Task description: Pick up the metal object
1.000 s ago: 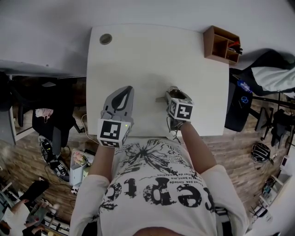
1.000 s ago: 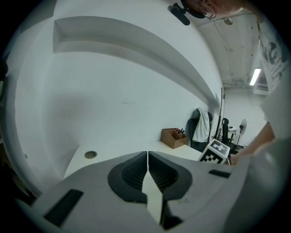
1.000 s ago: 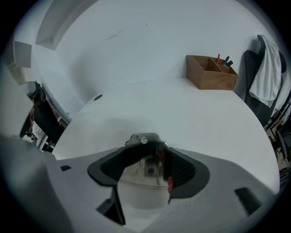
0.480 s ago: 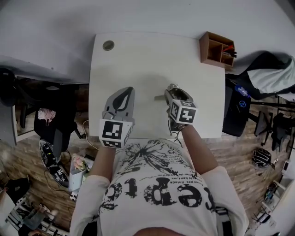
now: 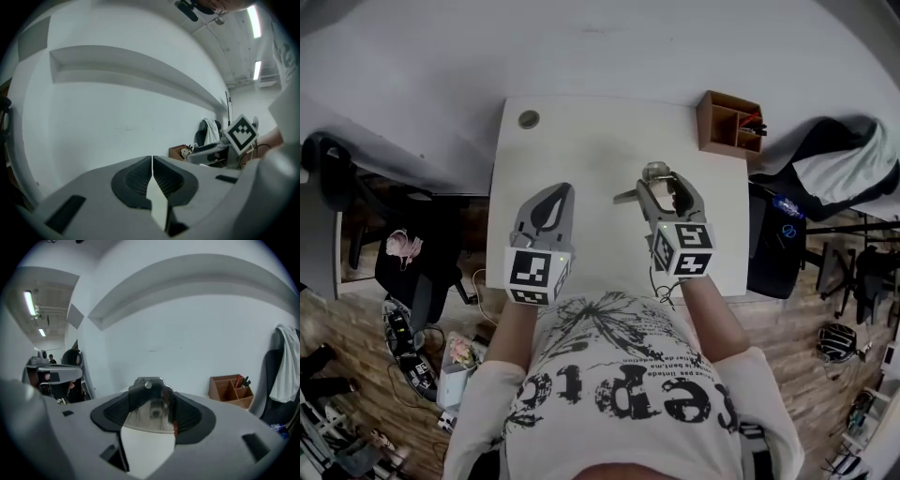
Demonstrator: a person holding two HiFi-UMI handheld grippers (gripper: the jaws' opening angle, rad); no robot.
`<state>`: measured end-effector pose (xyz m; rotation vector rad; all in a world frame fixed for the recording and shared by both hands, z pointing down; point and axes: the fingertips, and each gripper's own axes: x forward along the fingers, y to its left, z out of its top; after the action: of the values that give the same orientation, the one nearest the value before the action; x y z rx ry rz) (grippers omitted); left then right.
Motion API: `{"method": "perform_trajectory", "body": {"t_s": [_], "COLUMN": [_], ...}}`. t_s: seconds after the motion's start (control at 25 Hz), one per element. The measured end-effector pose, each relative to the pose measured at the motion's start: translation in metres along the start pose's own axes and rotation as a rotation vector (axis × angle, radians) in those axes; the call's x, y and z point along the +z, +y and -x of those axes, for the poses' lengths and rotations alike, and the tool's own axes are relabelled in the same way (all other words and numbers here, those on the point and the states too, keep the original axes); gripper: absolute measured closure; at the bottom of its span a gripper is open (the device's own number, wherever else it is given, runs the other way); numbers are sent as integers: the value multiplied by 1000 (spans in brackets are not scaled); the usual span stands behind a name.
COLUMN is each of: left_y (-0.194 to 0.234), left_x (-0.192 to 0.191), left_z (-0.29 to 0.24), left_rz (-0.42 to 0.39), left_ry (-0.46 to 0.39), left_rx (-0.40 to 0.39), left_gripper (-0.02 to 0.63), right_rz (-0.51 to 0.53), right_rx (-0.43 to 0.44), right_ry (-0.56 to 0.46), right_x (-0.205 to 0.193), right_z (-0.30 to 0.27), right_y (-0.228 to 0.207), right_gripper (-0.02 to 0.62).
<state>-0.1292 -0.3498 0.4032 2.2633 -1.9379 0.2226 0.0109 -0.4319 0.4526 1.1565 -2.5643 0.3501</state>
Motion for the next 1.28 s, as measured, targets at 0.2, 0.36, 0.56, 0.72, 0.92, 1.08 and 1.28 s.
{"method": "perform_trajectory", "body": {"t_s": [0.2, 0.36, 0.56, 0.72, 0.92, 1.08, 1.28], "left_y": [3, 1, -10, -16, -19, -20, -21], "left_x": [17, 30, 59, 65, 62, 60, 60], "left_z": [6, 11, 17, 16, 13, 12, 11], "left_rz": [-18, -18, -52, -59, -52, -50, -48], "left_ry": [-26, -31, -94, -106, -96, -92, -91], "left_rx": [37, 62, 41, 39, 44, 49, 57], "left_gripper": [595, 595, 595, 595, 595, 595, 595], "right_rz": [45, 72, 108, 121, 130, 116, 105], "right_rx": [9, 8, 28, 31, 31, 27, 27], "right_ry": [-143, -243, -307, -314, -295, -289, -293], "right_x": [43, 69, 89, 91, 85, 82, 82], "right_z": [24, 49, 67, 71, 69, 67, 67], "right_y": [2, 3, 11, 11, 8, 4, 2], "right_gripper": [316, 318, 318, 318, 318, 318, 318]}}
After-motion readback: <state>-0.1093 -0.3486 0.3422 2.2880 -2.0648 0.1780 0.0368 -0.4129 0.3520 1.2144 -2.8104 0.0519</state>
